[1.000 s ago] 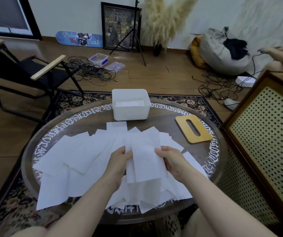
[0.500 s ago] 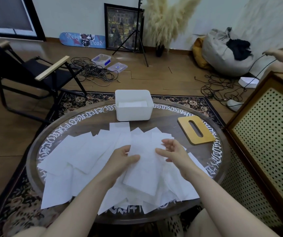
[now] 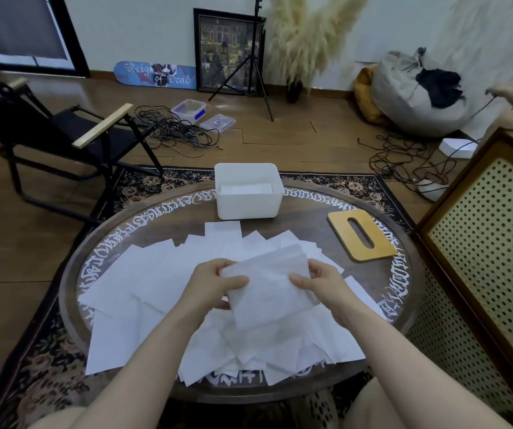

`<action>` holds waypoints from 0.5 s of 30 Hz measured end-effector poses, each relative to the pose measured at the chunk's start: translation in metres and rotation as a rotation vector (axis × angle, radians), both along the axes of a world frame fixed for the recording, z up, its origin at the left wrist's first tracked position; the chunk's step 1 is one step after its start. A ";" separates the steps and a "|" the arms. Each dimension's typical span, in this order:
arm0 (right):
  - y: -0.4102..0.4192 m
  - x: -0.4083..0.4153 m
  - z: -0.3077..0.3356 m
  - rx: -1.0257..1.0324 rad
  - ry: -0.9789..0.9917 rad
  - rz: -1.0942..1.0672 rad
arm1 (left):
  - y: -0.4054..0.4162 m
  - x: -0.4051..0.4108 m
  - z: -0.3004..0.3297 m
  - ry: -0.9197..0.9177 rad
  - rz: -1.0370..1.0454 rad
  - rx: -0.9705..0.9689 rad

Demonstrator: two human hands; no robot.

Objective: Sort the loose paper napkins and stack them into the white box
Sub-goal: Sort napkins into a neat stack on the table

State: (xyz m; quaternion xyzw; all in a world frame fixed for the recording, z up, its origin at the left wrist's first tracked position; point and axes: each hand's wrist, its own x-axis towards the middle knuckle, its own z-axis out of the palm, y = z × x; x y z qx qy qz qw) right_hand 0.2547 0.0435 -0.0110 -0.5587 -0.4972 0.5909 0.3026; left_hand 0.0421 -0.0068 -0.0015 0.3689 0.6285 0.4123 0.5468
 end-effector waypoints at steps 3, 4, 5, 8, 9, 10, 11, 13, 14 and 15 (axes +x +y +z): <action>0.000 -0.005 -0.005 -0.026 0.088 -0.069 | 0.000 -0.001 -0.005 -0.146 0.092 -0.024; 0.000 -0.007 -0.007 -0.035 0.111 -0.075 | 0.000 0.001 -0.008 -0.164 0.122 -0.014; -0.001 -0.010 -0.008 -0.038 0.128 -0.072 | 0.000 0.002 -0.010 -0.166 0.151 0.006; -0.003 -0.016 -0.009 0.000 0.153 -0.049 | 0.000 0.006 -0.011 -0.143 0.215 0.095; -0.004 -0.017 -0.010 0.016 0.154 -0.045 | 0.000 0.007 -0.011 -0.139 0.224 0.119; -0.005 -0.018 -0.010 0.030 0.152 -0.041 | -0.001 0.008 -0.010 -0.137 0.225 0.138; -0.005 -0.018 -0.009 0.043 0.146 -0.035 | -0.001 0.009 -0.010 -0.133 0.224 0.151; -0.006 -0.018 -0.009 0.055 0.137 -0.025 | -0.002 0.008 -0.012 -0.132 0.220 0.160; -0.007 -0.017 -0.009 0.050 0.140 -0.021 | -0.002 0.008 -0.014 -0.128 0.213 0.156; -0.007 -0.016 -0.010 0.040 0.144 -0.016 | -0.003 0.008 -0.017 -0.120 0.203 0.148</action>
